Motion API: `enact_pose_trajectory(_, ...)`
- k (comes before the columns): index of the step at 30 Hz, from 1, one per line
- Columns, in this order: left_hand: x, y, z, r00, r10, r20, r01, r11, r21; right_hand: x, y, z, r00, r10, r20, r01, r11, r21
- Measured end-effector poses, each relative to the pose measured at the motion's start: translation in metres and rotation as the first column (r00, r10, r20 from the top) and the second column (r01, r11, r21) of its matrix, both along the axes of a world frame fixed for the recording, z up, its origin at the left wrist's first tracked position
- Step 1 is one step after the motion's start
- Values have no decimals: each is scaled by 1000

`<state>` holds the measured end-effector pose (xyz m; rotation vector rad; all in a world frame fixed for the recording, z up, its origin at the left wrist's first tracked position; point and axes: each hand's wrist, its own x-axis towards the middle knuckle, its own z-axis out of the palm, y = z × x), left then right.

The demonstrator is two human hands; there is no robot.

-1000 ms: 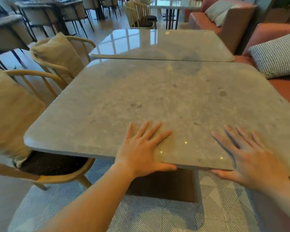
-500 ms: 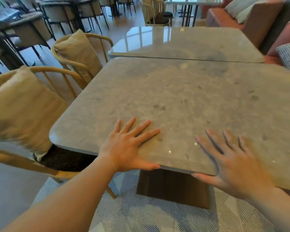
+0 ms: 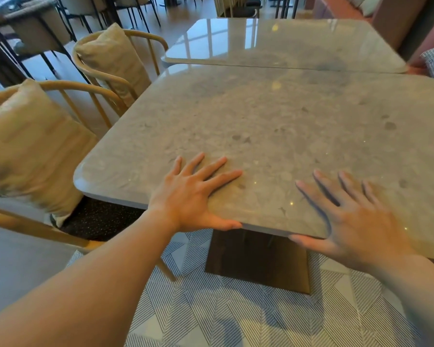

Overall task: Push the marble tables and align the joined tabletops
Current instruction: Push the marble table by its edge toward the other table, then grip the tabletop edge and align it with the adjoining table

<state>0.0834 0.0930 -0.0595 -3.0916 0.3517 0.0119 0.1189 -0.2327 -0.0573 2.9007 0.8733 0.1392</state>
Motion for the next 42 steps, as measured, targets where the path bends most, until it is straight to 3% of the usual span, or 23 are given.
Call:
enact_pose_trajectory(7,1,3,-1,1000,9,-17,-10,998,-65,2,-5,-6,1000,-7,-2,7,1000,31)
enact_pose_trajectory(11,1,1,0,998,26,-51,-32,992,-122,0,38,2,997,-60,-51,69,980,187)
enact_pose_trajectory(16,-1,3,6,995,76,66,-39,897,-440,3,143,22,988,-44,-147,102,907,408)
enact_pose_trajectory(17,-2,3,11,993,99,59,-49,824,-564,2,154,29,985,-63,-163,133,877,463)
enact_pose_trajectory(18,-6,3,20,991,130,44,-59,693,-719,-3,162,40,981,-75,-180,161,832,531)
enact_pose_trajectory(20,-17,15,44,976,216,14,-54,308,-950,-13,178,70,978,-51,-204,180,708,683)
enact_pose_trajectory(21,-21,26,59,966,257,20,-23,166,-986,-17,186,88,978,-33,-207,179,644,744)
enact_pose_trajectory(22,-25,40,75,956,290,40,17,84,-996,-20,194,105,982,-9,-191,160,586,795)
enact_pose_trajectory(24,-30,71,111,948,306,86,85,16,-996,-25,211,142,990,44,-135,95,496,863)
enact_pose_trajectory(28,-33,127,192,954,254,159,161,12,-987,-32,253,208,980,149,-134,61,414,908)
enact_pose_trajectory(33,-21,187,269,961,184,208,192,100,-976,-10,304,256,978,197,-63,-8,342,940)
enact_pose_trajectory(38,-8,256,310,960,162,230,198,194,-961,25,375,286,965,260,28,-96,251,963)
enact_pose_trajectory(42,6,311,330,954,153,259,226,204,-953,47,433,307,961,267,69,-131,225,966)
